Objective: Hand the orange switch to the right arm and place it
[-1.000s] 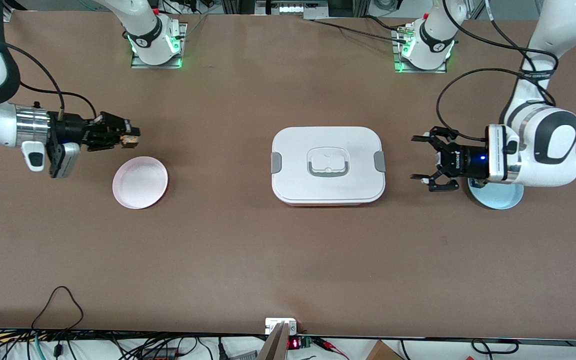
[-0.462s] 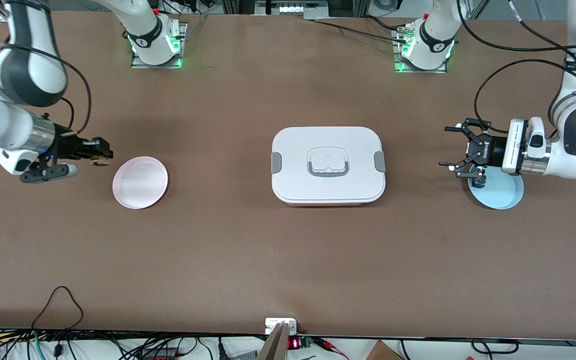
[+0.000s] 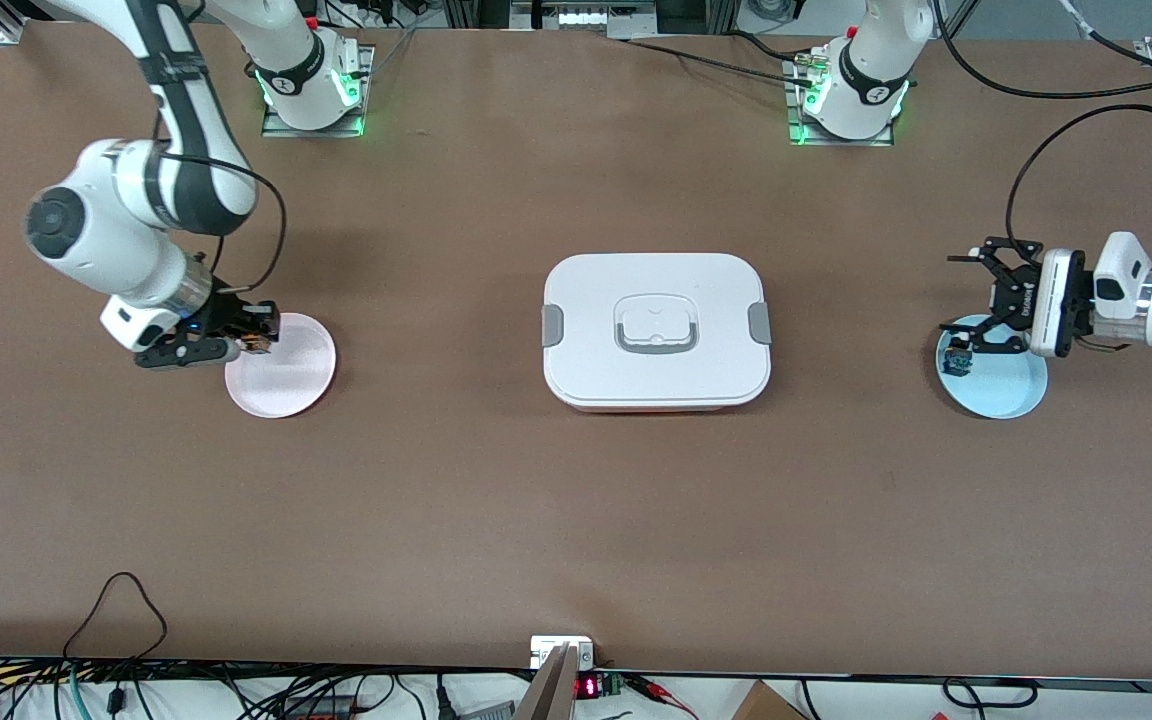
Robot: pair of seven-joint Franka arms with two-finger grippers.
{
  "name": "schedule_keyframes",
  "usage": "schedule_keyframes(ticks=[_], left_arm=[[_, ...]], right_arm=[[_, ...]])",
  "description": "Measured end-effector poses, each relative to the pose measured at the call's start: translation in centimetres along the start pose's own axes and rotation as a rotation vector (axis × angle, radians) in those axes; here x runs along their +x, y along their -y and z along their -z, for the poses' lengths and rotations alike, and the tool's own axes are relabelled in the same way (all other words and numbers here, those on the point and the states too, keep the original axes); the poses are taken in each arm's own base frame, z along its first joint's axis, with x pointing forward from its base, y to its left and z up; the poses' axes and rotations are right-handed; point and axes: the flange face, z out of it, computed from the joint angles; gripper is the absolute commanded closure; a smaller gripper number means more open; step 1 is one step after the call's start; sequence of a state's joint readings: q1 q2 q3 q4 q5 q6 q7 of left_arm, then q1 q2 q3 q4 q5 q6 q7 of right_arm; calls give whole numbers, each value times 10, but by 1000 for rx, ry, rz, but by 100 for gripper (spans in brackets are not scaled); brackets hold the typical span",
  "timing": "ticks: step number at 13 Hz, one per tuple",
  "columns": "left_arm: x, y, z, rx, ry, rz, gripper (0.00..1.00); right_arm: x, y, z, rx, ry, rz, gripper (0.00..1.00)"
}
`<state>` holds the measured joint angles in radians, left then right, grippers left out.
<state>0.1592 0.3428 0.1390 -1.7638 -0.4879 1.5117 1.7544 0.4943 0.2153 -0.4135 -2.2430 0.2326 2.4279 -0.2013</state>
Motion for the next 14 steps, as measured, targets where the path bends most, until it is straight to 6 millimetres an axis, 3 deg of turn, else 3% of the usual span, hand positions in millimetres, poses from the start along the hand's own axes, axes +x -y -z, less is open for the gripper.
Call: schedule_keyframes(ticks=[3,7,12,14], left_arm=[[-1,4,32,106,186,130,0],[-1,4,51,190,321,389,0],[35,5,77,370,387,700,0],[64,4,80,448,394,827,0]], right_arm=[[2,4,-30,-43,-9,10,100],[2,1,-54,-73,-4,10,100],[1,-1,-77,-99,4,9,96],[-1,1,-83,-97,13,4,92]])
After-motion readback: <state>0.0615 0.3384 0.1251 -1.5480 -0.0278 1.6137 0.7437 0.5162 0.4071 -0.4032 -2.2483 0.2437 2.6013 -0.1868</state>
